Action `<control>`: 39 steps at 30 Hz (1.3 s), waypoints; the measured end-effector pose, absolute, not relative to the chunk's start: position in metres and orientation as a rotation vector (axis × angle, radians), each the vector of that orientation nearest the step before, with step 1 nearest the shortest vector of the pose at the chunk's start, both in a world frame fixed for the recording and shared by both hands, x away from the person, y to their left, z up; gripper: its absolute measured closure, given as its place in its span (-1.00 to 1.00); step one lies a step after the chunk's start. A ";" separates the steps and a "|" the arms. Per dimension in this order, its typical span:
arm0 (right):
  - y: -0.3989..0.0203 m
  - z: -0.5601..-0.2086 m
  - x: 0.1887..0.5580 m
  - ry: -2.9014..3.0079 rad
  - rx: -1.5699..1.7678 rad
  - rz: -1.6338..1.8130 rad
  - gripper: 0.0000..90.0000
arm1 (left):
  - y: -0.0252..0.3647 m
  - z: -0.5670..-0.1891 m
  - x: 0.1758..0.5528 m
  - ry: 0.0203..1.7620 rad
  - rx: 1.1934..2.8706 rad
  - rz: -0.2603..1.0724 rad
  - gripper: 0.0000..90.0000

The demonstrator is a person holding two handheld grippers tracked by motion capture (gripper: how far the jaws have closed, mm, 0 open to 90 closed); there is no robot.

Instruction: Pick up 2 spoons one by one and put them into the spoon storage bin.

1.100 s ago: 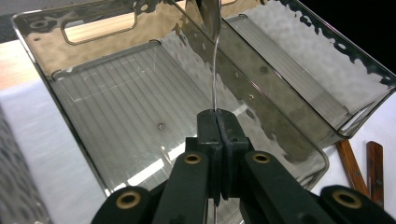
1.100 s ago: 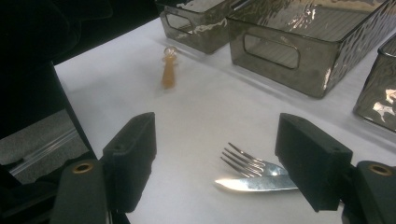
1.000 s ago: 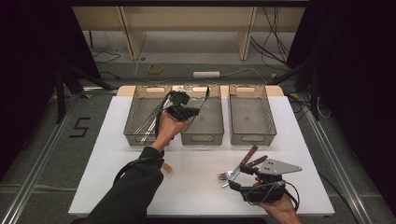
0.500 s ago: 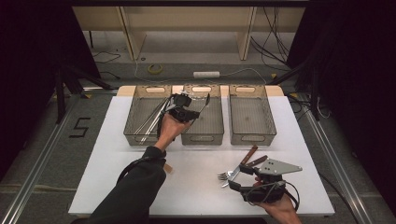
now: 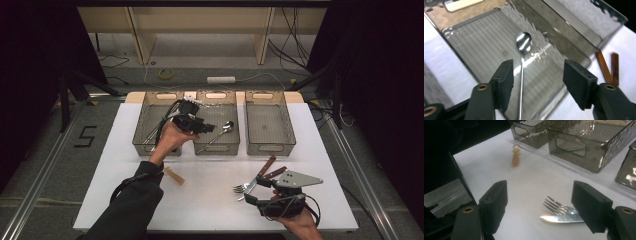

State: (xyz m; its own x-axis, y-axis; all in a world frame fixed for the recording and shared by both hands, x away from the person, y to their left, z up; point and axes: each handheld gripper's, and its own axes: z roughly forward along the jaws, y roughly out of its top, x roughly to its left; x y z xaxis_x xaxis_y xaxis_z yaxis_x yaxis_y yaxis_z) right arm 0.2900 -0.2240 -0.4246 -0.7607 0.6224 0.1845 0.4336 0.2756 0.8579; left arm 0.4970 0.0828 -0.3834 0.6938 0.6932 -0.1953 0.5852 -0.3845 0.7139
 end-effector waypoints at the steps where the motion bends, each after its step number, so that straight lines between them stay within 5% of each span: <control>1: -0.224 -0.425 0.290 2.354 0.986 1.486 -0.33 | 0.087 -0.382 0.493 0.957 2.112 0.181 -0.13; 23: -0.221 -0.425 0.290 2.364 0.984 1.481 -0.33 | 0.134 -0.396 0.434 0.841 2.302 0.205 -0.29; 39: -0.221 -0.425 0.289 2.371 0.978 1.480 -0.33 | 0.135 -0.421 0.407 1.205 2.170 0.264 -0.34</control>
State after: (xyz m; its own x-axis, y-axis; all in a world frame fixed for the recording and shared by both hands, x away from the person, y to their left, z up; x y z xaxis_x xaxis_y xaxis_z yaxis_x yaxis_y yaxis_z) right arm 0.2894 -0.2205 -0.4251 -0.7673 0.6145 0.1836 0.4349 0.2881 0.8532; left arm 0.4067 0.1353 -0.4206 0.5608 0.8184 -0.1253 0.6912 -0.3794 0.6151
